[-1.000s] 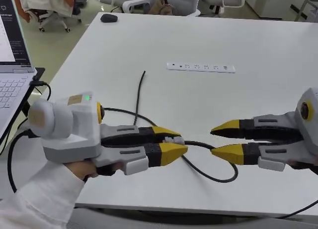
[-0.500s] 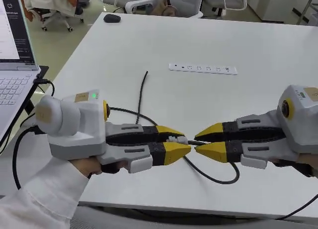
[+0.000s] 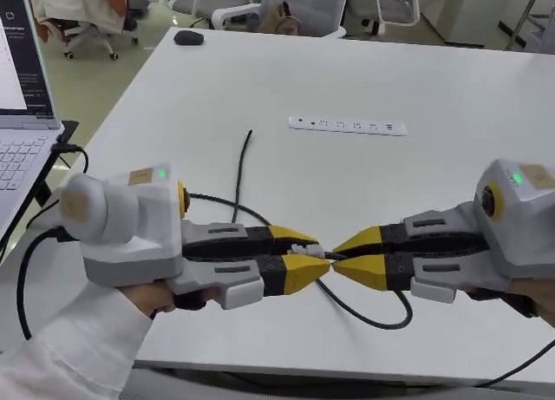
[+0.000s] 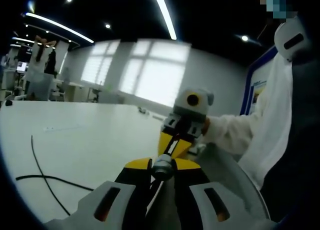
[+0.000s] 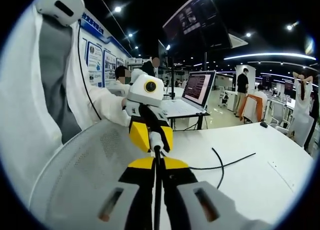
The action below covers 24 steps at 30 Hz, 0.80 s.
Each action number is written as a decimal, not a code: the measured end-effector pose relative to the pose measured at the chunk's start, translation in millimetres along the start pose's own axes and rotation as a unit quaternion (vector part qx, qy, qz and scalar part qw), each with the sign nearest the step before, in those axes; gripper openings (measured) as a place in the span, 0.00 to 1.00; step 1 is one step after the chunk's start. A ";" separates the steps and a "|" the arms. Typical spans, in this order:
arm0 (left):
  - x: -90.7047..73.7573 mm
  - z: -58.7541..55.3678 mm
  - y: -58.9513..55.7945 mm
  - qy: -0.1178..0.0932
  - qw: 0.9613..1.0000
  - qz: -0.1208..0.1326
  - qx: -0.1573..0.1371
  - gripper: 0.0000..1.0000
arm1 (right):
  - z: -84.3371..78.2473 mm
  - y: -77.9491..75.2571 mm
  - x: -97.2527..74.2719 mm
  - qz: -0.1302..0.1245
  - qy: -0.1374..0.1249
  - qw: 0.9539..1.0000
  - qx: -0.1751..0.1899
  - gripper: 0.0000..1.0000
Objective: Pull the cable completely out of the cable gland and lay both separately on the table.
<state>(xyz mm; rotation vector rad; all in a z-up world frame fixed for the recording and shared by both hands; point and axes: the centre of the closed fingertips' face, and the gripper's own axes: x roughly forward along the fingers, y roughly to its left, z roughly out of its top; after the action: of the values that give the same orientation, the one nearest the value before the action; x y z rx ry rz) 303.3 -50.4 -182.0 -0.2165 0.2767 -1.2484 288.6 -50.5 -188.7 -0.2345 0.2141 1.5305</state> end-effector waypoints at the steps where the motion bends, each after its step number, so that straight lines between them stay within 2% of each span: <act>1: 0.5 -0.9 -0.4 0.002 1.000 0.000 0.000 0.18 | -1.0 0.9 -0.3 0.002 0.002 1.000 -0.001 0.03; 9: 1.1 -2.6 -0.9 0.007 1.000 0.001 0.004 0.18 | -7.0 0.7 -5.6 0.006 0.011 1.000 -0.003 0.03; 18: -0.5 -5.4 5.9 0.016 1.000 0.017 0.002 0.18 | -23.3 -7.7 -20.5 -0.010 0.029 1.000 0.004 0.03; 24: -5.0 0.0 11.6 0.002 1.000 0.031 -0.003 0.18 | -33.9 -15.3 -35.9 -0.031 0.040 0.999 0.014 0.03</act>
<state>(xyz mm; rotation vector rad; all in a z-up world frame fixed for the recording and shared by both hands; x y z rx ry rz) 312.3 -42.1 -185.1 -0.2097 0.2884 -1.1864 303.1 -94.9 -210.8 -0.2779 0.2898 1.4570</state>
